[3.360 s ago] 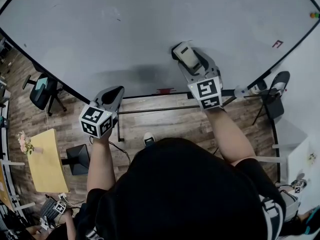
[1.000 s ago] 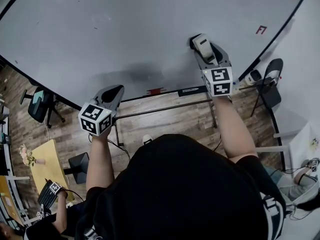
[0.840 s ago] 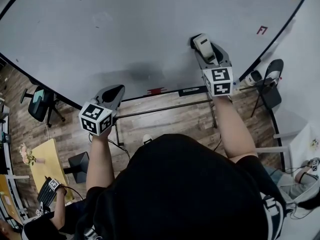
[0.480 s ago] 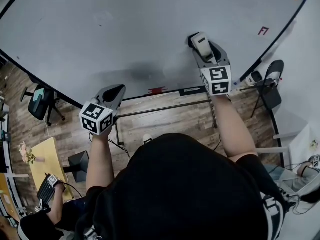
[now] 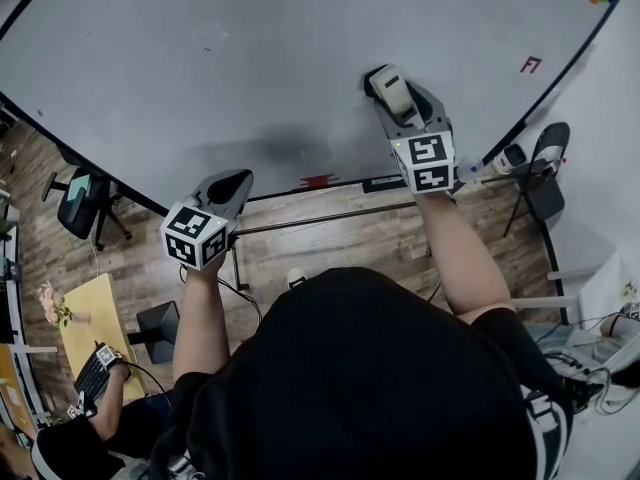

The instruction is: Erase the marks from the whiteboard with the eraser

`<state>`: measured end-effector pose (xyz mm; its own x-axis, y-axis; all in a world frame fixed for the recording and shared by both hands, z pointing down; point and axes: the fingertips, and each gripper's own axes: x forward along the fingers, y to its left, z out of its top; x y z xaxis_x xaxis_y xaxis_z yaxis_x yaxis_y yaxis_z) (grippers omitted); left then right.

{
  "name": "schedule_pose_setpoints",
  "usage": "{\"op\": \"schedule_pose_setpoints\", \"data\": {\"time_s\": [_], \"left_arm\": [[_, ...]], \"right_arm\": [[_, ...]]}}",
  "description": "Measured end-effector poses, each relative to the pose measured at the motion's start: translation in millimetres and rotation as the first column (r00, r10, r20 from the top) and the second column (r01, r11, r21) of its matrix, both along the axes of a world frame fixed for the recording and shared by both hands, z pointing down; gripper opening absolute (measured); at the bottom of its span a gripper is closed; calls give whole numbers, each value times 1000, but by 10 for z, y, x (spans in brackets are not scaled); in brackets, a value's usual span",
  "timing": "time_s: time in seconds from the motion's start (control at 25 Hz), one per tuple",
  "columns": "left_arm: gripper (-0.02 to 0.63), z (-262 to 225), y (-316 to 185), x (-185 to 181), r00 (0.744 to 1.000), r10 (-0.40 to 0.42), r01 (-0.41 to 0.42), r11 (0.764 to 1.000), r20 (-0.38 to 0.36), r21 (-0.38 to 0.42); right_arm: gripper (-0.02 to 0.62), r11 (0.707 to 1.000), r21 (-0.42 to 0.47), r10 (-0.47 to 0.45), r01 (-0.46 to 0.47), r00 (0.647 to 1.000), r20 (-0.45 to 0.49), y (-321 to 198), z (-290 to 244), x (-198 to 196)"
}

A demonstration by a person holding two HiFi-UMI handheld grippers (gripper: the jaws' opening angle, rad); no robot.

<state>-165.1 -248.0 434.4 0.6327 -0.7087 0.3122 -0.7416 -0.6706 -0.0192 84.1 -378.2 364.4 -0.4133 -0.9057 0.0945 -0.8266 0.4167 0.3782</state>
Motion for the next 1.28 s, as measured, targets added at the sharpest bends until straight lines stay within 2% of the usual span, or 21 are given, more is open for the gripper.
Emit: {"op": "schedule_pose_setpoints", "data": {"time_s": [0.72, 1.28], "left_arm": [[11, 55, 72, -164, 1000, -21, 21, 1000, -4, -10], [11, 88, 103, -220, 1000, -28, 28, 999, -5, -17]], "right_arm": [[258, 995, -26, -94, 93, 994, -55, 135, 272, -643], [258, 991, -53, -127, 123, 989, -70, 186, 428, -816]]}}
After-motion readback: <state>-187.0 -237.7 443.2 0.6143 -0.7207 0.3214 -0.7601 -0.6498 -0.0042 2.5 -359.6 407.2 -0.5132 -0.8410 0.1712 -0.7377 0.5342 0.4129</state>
